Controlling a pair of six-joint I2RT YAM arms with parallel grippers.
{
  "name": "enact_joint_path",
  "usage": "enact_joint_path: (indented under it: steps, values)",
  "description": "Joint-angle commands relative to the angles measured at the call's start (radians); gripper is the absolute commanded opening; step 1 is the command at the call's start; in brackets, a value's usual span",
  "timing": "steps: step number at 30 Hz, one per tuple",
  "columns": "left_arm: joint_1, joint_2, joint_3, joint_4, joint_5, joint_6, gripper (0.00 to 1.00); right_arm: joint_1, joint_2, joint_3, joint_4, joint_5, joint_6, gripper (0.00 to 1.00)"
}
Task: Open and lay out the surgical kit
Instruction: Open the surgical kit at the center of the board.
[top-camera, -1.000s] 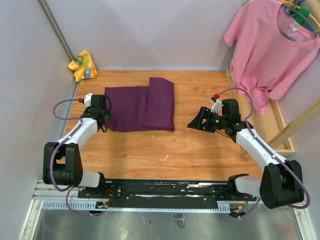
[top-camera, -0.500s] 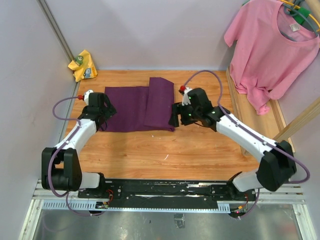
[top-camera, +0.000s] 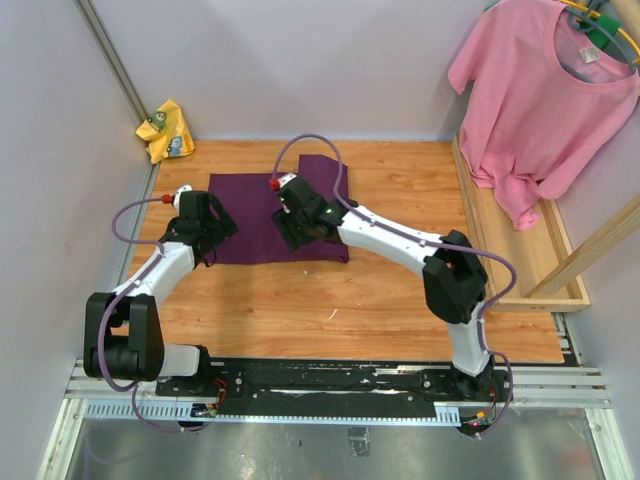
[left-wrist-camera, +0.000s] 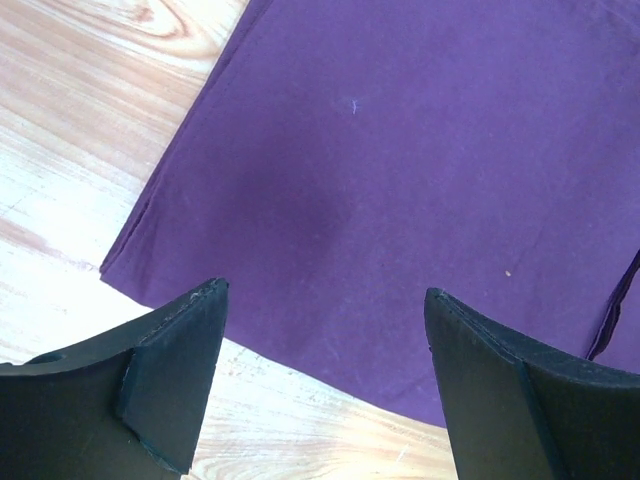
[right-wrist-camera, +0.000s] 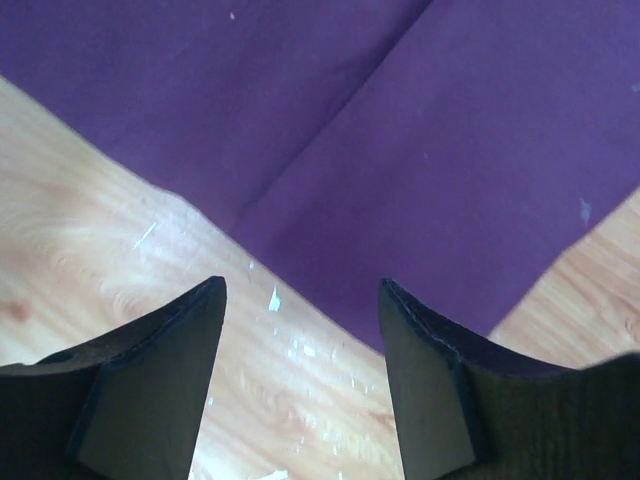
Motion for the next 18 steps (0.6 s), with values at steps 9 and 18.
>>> enact_joint_path:
  steps: [9,18]
  values:
    - [0.003,0.064,-0.014,0.091,0.052,0.028,0.83,0.072,0.23,0.212,-0.135,0.186,-0.088,0.57]
    - [0.003,0.077,-0.009,0.104,0.061,0.036,0.83,0.079,0.253,0.221,-0.143,0.181,-0.098,0.58]
